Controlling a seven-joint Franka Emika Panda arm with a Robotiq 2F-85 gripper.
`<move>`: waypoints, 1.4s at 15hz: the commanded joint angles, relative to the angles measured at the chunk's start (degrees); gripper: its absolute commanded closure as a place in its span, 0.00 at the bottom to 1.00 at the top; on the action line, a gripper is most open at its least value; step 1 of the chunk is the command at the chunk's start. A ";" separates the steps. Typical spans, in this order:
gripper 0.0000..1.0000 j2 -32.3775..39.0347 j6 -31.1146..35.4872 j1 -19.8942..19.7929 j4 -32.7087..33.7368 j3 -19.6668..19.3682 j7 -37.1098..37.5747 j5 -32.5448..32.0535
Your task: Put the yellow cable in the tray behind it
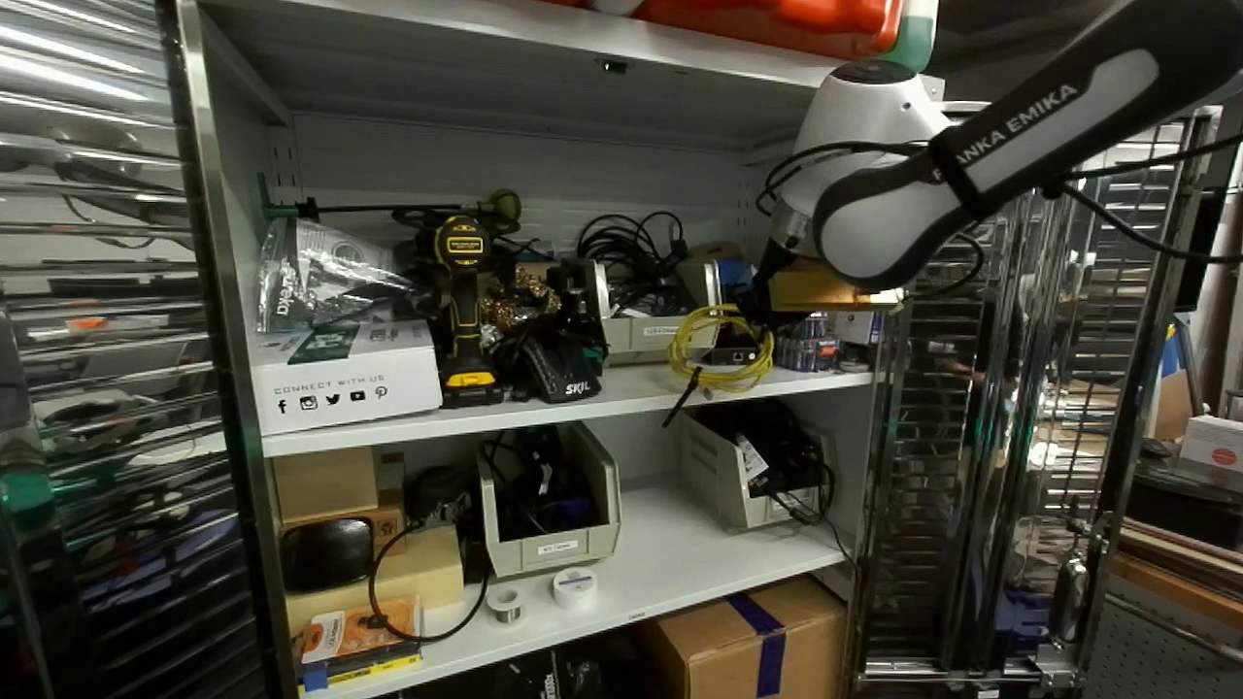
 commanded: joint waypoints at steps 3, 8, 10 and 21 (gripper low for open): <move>0.91 -3.57 10.56 -2.23 -2.79 -0.41 21.09 -25.54; 0.91 -0.57 8.87 -1.62 6.46 0.55 39.18 -40.55; 0.91 2.24 8.10 -1.29 11.53 0.88 43.15 -43.62; 0.92 24.29 -0.04 1.09 41.36 1.39 43.94 -43.91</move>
